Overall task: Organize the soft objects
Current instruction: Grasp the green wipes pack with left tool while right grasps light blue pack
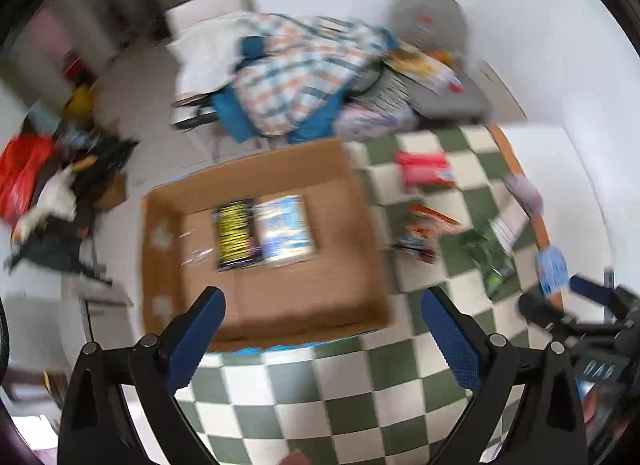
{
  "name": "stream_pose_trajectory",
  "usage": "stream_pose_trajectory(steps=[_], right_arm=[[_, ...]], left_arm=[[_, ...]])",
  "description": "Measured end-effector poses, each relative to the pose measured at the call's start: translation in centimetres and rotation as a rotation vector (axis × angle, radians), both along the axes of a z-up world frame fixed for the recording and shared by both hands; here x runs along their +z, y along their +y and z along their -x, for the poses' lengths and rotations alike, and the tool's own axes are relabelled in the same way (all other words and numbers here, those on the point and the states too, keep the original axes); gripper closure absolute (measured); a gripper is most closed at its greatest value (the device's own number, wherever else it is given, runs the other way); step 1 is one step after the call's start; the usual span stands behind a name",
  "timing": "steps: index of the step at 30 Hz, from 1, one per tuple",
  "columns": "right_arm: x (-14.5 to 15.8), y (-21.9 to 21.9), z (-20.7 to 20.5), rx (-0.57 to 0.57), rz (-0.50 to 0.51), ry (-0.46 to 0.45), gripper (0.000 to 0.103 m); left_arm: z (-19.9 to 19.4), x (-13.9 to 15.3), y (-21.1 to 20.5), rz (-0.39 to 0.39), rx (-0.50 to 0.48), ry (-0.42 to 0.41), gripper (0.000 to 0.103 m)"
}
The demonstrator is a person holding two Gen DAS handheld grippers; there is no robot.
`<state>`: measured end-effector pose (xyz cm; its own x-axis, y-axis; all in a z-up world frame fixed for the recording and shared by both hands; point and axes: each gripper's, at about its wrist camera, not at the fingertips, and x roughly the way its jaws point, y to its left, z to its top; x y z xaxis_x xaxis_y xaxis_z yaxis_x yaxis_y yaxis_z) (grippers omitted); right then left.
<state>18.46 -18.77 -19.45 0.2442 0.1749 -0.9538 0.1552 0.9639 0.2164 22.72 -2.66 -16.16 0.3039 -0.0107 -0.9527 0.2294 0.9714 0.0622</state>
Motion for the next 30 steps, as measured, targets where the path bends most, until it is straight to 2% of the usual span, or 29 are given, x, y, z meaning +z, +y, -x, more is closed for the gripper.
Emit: stream_pose_trajectory(steps=[3, 5, 8, 14, 18, 25, 30], right_arm=[[-1.4, -7.2, 1.2, -0.107, 0.047, 0.044, 0.0], [-3.0, -12.3, 2.0, -0.174, 0.092, 0.085, 0.0], [-5.3, -18.1, 2.7, -0.238, 0.125, 0.145, 0.0], [-10.1, -25.3, 2.7, -0.27, 0.143, 0.246, 0.0], [-13.5, -27.5, 2.4, -0.255, 0.152, 0.303, 0.0], [-19.2, -29.1, 0.5, -0.239, 0.12, 0.38, 0.0], [-21.9, -29.7, -0.4, -0.23, 0.111, 0.42, 0.0]], left_arm=[[-1.5, -3.2, -5.7, 0.0, -0.093, 0.094, 0.003], [-2.5, -5.8, -9.0, 0.06, -0.111, 0.189, 0.003], [-3.7, -10.4, -13.1, 0.159, -0.09, 0.35, 0.003], [-5.1, -18.1, -19.3, 0.235, -0.018, 0.545, 0.003], [-5.7, -21.2, -21.0, 0.267, 0.032, 0.61, 0.003], [-6.8, -25.5, -23.5, 0.235, 0.066, 0.673, 0.003], [-6.9, -27.4, -24.0, 0.213, 0.095, 0.687, 0.006]])
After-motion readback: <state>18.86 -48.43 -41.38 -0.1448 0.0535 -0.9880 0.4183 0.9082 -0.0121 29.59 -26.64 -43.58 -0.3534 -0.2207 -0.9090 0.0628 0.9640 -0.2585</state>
